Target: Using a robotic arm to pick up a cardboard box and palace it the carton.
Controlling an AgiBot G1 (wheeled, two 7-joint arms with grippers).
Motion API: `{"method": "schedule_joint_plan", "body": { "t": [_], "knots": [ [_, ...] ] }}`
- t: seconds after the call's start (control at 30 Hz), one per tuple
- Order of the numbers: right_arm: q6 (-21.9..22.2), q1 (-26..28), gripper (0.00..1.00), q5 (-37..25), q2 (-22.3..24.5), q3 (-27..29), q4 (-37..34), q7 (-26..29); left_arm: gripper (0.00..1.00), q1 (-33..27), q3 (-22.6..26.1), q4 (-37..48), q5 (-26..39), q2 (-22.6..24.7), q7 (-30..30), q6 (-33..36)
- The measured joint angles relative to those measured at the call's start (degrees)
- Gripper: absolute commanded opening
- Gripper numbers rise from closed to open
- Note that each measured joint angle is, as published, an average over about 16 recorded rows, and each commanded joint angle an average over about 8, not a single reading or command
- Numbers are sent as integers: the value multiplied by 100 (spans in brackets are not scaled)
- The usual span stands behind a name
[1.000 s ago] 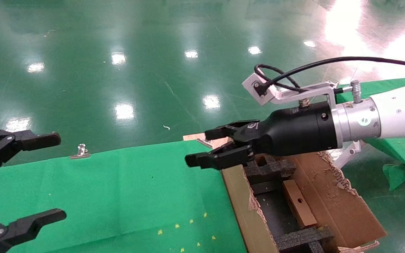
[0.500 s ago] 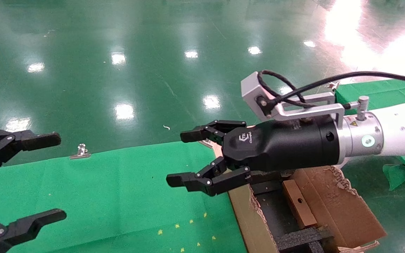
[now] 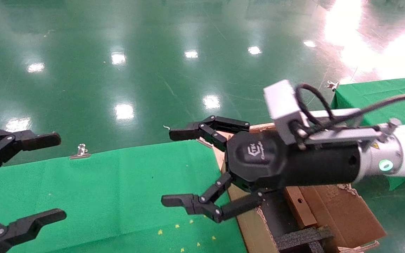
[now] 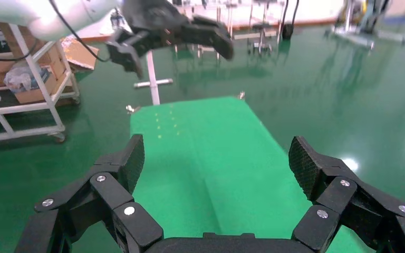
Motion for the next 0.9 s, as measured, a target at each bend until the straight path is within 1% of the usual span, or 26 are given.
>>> {"method": "schedule_joint_plan", "body": {
  "t": [0.17, 0.37, 0.5, 0.9],
  "knots": [
    [-129, -358, 100, 104, -50, 452, 75, -350, 100, 0, 0, 1, -1, 0, 0, -1],
    [-207, -570, 100, 170, -82, 720, 120, -549, 100, 1, 0, 1, -1, 0, 0, -2],
    [-220, -605, 100, 184, -88, 764, 127, -576, 100, 2, 0, 2, -2, -1, 0, -2],
    [-187, -515, 100, 157, -74, 649, 110, -506, 100, 2, 0, 2, -2, -1, 0, -2]
  ]
}}
